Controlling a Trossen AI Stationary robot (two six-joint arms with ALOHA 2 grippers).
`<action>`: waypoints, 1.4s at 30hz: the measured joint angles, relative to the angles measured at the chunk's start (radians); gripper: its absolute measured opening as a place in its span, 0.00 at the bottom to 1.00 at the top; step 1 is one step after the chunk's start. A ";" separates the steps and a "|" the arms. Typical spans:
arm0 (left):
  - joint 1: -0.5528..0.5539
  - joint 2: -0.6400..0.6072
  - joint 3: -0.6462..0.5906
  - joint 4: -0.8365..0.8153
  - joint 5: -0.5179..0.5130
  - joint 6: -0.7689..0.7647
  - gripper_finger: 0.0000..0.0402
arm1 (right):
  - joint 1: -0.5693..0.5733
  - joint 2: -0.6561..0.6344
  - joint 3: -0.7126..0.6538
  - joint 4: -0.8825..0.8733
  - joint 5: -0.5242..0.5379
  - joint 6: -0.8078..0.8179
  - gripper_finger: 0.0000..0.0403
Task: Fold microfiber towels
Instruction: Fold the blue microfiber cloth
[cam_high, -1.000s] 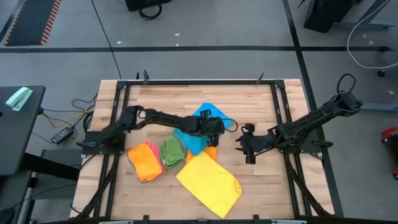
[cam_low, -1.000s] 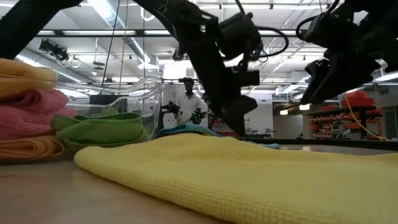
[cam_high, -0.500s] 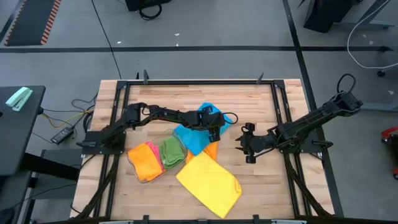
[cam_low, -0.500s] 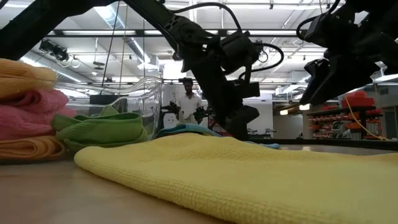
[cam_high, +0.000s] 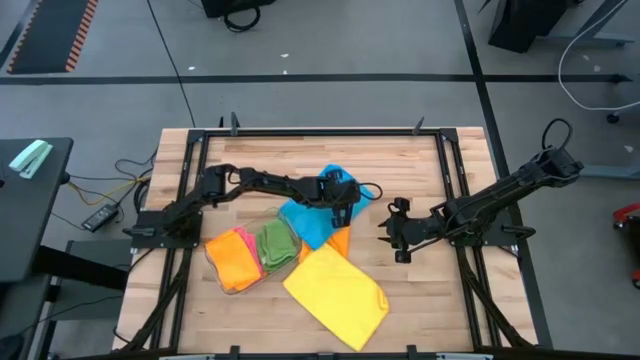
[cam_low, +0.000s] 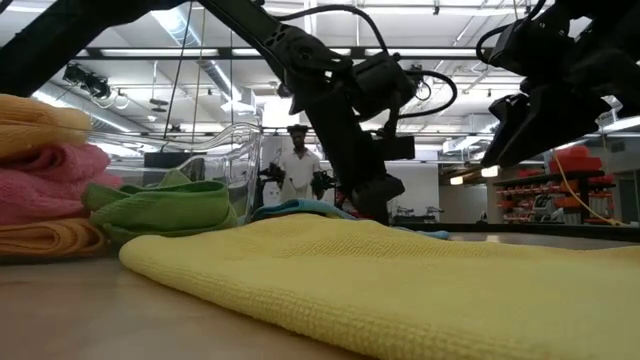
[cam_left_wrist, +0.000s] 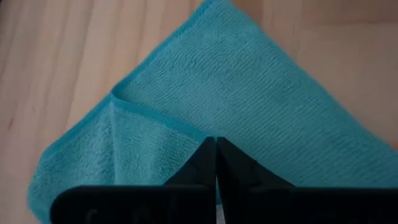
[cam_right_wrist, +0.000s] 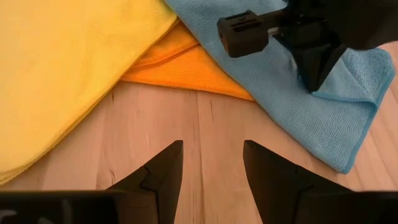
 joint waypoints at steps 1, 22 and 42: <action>0.002 -0.005 0.000 -0.003 0.000 -0.001 0.03 | 0.000 0.000 0.000 0.000 0.000 0.000 0.44; -0.110 -0.012 0.357 -0.360 0.238 -0.035 0.02 | 0.055 0.000 -0.094 0.257 0.194 -0.162 0.44; -0.153 -0.010 0.358 -0.199 0.240 -0.041 0.01 | -0.035 0.000 -0.199 0.475 0.123 -0.311 0.37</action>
